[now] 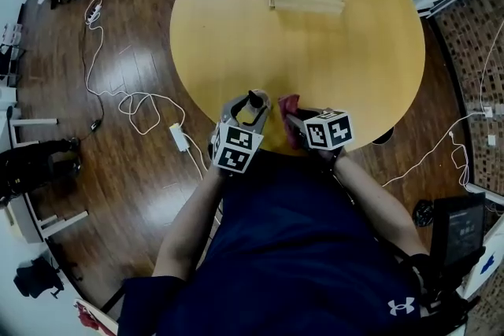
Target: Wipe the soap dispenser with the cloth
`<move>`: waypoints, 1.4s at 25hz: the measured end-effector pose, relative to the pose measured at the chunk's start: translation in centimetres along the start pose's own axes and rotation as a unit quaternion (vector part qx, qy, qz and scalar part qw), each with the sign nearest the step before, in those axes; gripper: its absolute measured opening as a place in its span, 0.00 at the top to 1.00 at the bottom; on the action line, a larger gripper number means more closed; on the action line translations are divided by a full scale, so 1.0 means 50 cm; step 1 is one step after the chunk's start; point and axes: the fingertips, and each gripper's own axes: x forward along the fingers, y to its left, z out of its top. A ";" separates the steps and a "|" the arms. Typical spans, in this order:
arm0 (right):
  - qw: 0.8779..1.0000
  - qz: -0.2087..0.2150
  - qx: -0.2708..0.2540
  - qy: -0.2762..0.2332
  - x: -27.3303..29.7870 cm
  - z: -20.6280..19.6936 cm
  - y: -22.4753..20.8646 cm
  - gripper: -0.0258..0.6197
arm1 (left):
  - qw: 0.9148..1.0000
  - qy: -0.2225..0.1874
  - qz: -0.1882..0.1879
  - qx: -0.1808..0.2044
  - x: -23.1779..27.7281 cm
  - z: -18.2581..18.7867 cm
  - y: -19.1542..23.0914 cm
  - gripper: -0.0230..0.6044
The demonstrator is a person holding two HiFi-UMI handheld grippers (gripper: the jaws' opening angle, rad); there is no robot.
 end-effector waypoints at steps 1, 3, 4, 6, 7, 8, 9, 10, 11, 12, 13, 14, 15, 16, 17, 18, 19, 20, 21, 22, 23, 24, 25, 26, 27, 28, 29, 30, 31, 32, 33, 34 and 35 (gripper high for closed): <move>1.000 0.000 -0.001 0.003 0.002 -0.002 0.001 0.83 | 1.000 0.003 0.000 0.013 -0.001 -0.007 -0.004 0.54; 1.000 0.000 -0.005 0.004 0.004 -0.001 0.001 0.83 | 0.999 0.019 -0.003 0.034 0.001 -0.030 -0.010 0.45; 1.000 0.000 -0.008 0.003 0.004 0.005 0.001 0.83 | 0.999 0.029 -0.006 0.041 0.003 -0.042 -0.010 0.44; 1.000 0.004 -0.023 -0.002 0.004 0.026 0.002 0.83 | 0.998 0.042 -0.011 0.050 0.009 -0.052 -0.006 0.45; 0.999 0.006 -0.037 -0.001 0.005 0.038 0.005 0.83 | 0.997 0.045 -0.014 0.055 0.012 -0.050 -0.003 0.45; 0.998 0.008 -0.058 0.004 0.008 0.047 0.009 0.83 | 0.997 0.048 -0.019 0.064 0.015 -0.045 -0.001 0.45; 0.996 0.009 -0.085 0.015 0.012 0.052 0.014 0.83 | 0.995 0.052 -0.024 0.075 0.019 -0.041 -0.001 0.46; 0.993 0.009 -0.115 0.028 0.018 0.053 0.020 0.83 | 0.994 0.058 -0.030 0.088 0.024 -0.038 -0.003 0.48; 0.989 0.008 -0.145 0.039 0.023 0.052 0.026 0.83 | 0.992 0.063 -0.035 0.100 0.027 -0.037 -0.005 0.48; 0.985 0.004 -0.168 0.047 0.027 0.050 0.031 0.83 | 0.991 0.068 -0.039 0.109 0.030 -0.037 -0.006 0.48; 0.982 -0.001 -0.183 0.051 0.032 0.051 0.034 0.83 | 0.990 0.071 -0.043 0.115 0.031 -0.037 -0.007 0.48; 0.981 -0.010 -0.189 0.053 0.039 0.054 0.034 0.83 | 0.989 0.072 -0.047 0.118 0.031 -0.037 -0.006 0.48; 0.980 -0.019 -0.190 0.055 0.049 0.058 0.031 0.83 | 0.989 0.073 -0.050 0.120 0.030 -0.037 -0.004 0.48; 0.979 -0.026 -0.192 0.061 0.064 0.060 0.024 0.83 | 0.989 0.073 -0.053 0.121 0.029 -0.037 -0.003 0.48; 0.977 -0.034 -0.196 0.073 0.082 0.057 0.012 0.83 | 0.988 0.073 -0.055 0.122 0.028 -0.036 -0.002 0.48; 0.975 -0.045 -0.200 0.090 0.099 0.049 -0.005 0.83 | 0.988 0.073 -0.057 0.124 0.027 -0.035 -0.002 0.48; 0.971 -0.059 -0.203 0.111 0.115 0.038 -0.024 0.83 | 0.987 0.073 -0.060 0.128 0.026 -0.034 -0.003 0.48; 0.967 -0.073 -0.204 0.132 0.129 0.025 -0.044 0.83 | 0.986 0.075 -0.064 0.133 0.026 -0.032 -0.004 0.48; 0.964 -0.082 -0.203 0.148 0.139 0.013 -0.058 0.83 | 0.985 0.076 -0.071 0.141 0.026 -0.031 -0.005 0.48; 0.963 -0.086 -0.202 0.156 0.146 0.006 -0.067 0.83 | 0.982 0.079 -0.078 0.150 0.027 -0.031 -0.006 0.48; 0.964 -0.086 -0.198 0.157 0.148 0.002 -0.070 0.83 | 0.980 0.082 -0.086 0.160 0.028 -0.032 -0.006 0.48; 0.965 -0.083 -0.195 0.154 0.144 0.001 -0.067 0.83 | 0.977 0.087 -0.091 0.171 0.028 -0.033 -0.007 0.48; 0.967 -0.077 -0.194 0.146 0.134 0.003 -0.057 0.83 | 0.975 0.095 -0.092 0.181 0.026 -0.035 -0.006 0.48; 0.969 -0.068 -0.196 0.131 0.120 0.012 -0.039 0.83 | 0.972 0.105 -0.087 0.190 0.024 -0.038 -0.005 0.47; 0.971 -0.058 -0.202 0.113 0.100 0.026 -0.016 0.83 | 0.970 0.117 -0.078 0.196 0.021 -0.042 -0.002 0.41; 0.971 -0.051 -0.212 0.095 0.078 0.042 0.008 0.83 | 0.970 0.127 -0.068 0.196 0.019 -0.044 -0.001 0.36; 0.970 -0.048 -0.224 0.077 0.054 0.058 0.029 0.83 | 0.971 0.134 -0.060 0.189 0.018 -0.044 -0.001 0.33; 0.969 -0.047 -0.235 0.062 0.034 0.073 0.047 0.83 | 0.973 0.137 -0.057 0.179 0.017 -0.043 -0.003 0.33; 0.967 -0.046 -0.245 0.052 0.021 0.083 0.060 0.83 | 0.974 0.138 -0.055 0.170 0.019 -0.040 -0.006 0.33; 0.965 -0.046 -0.253 0.048 0.016 0.088 0.067 0.83 | 0.975 0.137 -0.053 0.166 0.021 -0.038 -0.007 0.34; 0.964 -0.046 -0.257 0.051 0.019 0.086 0.066 0.83 | 0.975 0.137 -0.050 0.170 0.024 -0.036 -0.006 0.41; 0.964 -0.047 -0.254 0.059 0.028 0.079 0.059 0.83 | 0.973 0.138 -0.051 0.181 0.027 -0.034 -0.005 0.47; 0.965 -0.049 -0.247 0.071 0.041 0.070 0.048 0.83 | 0.969 0.137 -0.056 0.196 0.030 -0.033 -0.004 0.48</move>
